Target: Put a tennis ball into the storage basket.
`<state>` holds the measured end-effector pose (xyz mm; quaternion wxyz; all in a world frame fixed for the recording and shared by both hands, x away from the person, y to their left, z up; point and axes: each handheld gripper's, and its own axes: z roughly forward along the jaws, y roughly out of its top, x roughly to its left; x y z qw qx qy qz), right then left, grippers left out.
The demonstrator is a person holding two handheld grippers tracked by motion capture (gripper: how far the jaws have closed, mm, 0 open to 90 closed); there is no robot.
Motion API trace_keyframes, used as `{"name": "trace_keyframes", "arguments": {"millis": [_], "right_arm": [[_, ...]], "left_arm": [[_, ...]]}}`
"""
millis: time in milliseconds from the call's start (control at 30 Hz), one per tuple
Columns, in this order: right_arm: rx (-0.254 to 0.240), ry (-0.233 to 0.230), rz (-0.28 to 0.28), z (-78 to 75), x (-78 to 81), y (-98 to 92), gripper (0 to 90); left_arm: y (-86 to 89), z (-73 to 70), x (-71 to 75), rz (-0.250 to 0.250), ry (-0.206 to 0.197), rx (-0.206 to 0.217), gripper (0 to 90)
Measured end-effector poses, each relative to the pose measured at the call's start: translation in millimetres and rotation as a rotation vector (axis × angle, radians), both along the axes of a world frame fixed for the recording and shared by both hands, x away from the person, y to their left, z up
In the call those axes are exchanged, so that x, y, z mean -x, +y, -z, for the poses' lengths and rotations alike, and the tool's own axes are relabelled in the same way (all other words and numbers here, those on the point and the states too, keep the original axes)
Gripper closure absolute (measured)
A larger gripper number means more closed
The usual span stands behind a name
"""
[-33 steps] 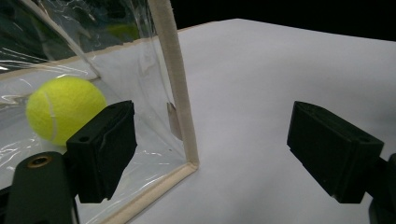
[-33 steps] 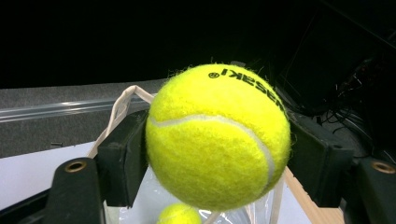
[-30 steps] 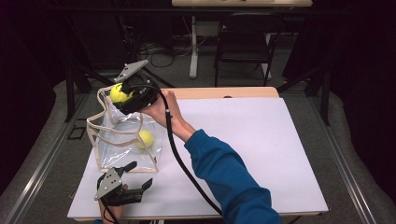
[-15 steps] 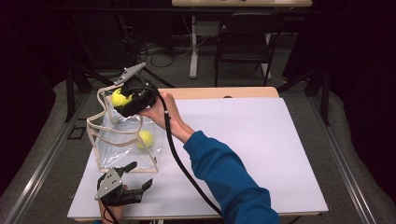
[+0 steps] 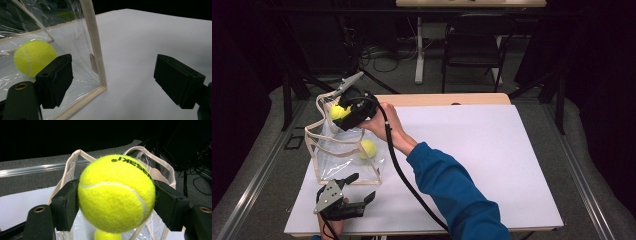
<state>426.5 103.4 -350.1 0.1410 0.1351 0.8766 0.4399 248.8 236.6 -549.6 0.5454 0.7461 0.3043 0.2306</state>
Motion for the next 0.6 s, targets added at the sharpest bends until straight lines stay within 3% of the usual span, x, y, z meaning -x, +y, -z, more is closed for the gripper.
{"name": "trace_keyframes", "arguments": {"millis": [600], "right_arm": [[0.061,0.034,0.01,7.8,-3.9,9.6,26.1]], "left_arm": [[0.3,-0.2,-0.3,0.005,0.001,0.0,16.0]]}}
